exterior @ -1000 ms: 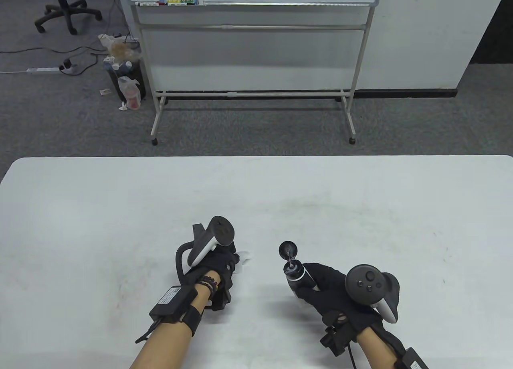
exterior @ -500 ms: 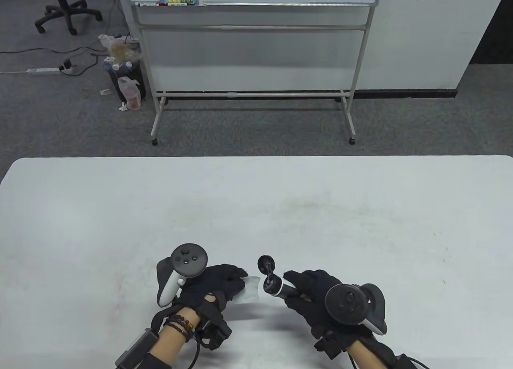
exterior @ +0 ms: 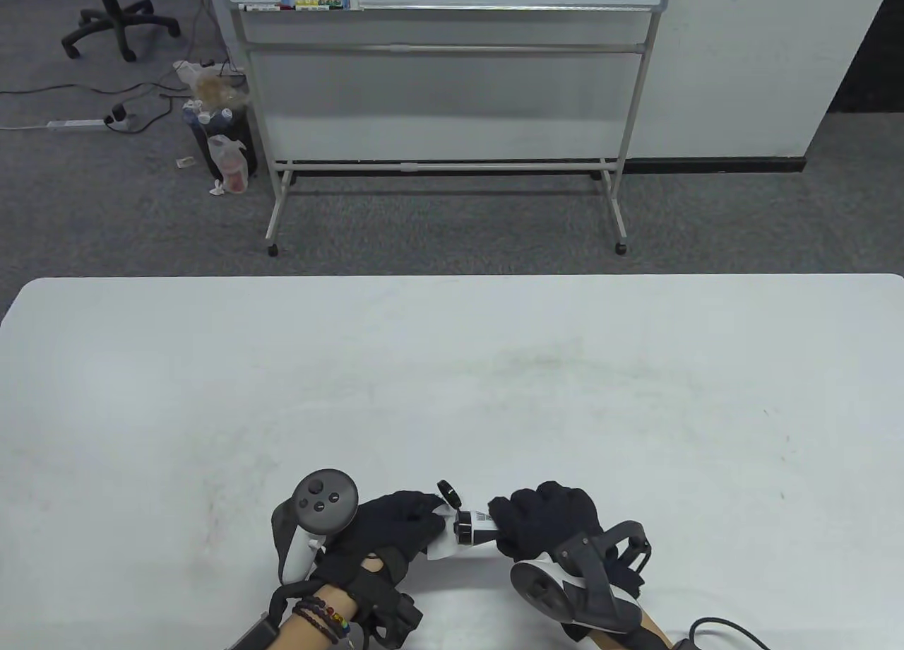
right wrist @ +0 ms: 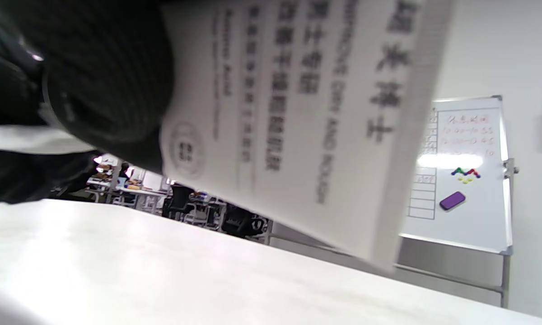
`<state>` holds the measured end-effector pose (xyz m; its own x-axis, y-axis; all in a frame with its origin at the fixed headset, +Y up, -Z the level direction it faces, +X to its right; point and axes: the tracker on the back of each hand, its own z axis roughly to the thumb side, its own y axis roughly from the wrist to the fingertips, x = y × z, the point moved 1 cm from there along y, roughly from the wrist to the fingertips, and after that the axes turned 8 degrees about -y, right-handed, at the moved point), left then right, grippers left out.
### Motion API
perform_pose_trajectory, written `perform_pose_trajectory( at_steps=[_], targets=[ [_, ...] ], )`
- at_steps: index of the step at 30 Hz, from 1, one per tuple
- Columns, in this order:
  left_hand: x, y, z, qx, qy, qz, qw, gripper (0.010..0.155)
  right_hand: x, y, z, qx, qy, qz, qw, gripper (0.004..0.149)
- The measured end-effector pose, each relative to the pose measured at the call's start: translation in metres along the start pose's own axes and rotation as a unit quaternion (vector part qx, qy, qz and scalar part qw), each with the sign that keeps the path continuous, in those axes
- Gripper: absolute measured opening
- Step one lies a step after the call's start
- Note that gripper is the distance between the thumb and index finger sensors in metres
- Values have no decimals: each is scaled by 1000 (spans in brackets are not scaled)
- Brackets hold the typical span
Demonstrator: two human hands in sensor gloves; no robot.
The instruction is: Squeeze cleansing milk onto cotton pad
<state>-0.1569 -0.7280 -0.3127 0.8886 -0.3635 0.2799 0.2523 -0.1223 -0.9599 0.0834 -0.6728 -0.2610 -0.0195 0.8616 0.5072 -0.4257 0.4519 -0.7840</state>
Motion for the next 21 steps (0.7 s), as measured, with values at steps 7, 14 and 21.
perform_pose_trajectory(
  at_steps=[7, 14, 21],
  targets=[
    [5, -3, 5, 12, 10, 10, 1000, 40, -2, 0, 1, 10, 3, 17, 1000, 49],
    [8, -8, 15, 52, 51, 26, 997, 38, -4, 0, -1, 3, 10, 25, 1000, 47],
    [11, -11, 21, 87, 93, 38, 991, 38, -6, 1, -4, -5, 30, 35, 999, 46]
  ],
)
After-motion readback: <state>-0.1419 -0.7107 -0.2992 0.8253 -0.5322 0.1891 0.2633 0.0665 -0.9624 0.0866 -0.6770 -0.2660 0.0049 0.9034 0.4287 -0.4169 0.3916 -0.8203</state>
